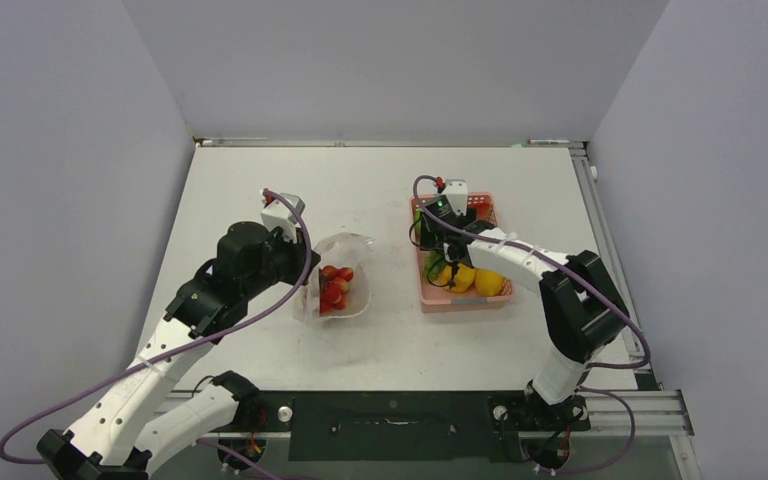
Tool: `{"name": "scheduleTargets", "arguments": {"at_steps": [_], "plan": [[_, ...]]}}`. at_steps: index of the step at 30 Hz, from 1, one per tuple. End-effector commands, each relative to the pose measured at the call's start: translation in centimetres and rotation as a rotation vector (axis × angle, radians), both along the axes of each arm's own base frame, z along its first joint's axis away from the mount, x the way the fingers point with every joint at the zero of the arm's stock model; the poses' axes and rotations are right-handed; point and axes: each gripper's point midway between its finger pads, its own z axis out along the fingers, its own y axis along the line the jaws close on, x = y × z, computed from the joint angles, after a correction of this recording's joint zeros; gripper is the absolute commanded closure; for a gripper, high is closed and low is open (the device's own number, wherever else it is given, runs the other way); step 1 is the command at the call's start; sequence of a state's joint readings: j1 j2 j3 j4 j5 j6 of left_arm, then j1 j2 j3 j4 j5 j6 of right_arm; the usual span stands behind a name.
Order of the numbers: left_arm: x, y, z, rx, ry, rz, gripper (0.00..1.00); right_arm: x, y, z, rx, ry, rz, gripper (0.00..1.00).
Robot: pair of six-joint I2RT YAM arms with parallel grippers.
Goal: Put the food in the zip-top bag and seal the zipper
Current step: Pick up the fake fruit from the bin.
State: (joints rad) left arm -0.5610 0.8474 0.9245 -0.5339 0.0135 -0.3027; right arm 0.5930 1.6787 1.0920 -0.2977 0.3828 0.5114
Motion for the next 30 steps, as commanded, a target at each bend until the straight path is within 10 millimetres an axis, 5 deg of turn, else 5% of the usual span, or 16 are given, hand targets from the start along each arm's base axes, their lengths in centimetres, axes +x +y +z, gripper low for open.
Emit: {"name": "scheduleTargets", "arguments": {"at_steps": [1, 15, 22, 26, 30], "plan": [[0.6, -0.4, 1.7, -0.041, -0.052, -0.009, 1.0, 2.3, 0.9, 0.7, 0.051, -0.04, -0.025, 0.35], [0.7, -0.5, 1.5, -0.042, -0.044, -0.013, 1.0, 3.7, 0.5, -3.8, 0.029, 0.031, -0.058, 0.4], [0.7, -0.5, 1.4, -0.04, -0.04, -0.013, 1.0, 3.6, 0.5, -4.5, 0.036, 0.048, -0.051, 0.81], [0.7, -0.6, 1.4, -0.04, -0.039, -0.016, 1.0, 3.4, 0.2, -3.8, 0.039, 0.035, -0.052, 0.94], [0.7, -0.5, 1.5, -0.041, -0.042, -0.014, 1.0, 3.2, 0.1, -2.0, 0.061, 0.002, -0.052, 0.95]]}}
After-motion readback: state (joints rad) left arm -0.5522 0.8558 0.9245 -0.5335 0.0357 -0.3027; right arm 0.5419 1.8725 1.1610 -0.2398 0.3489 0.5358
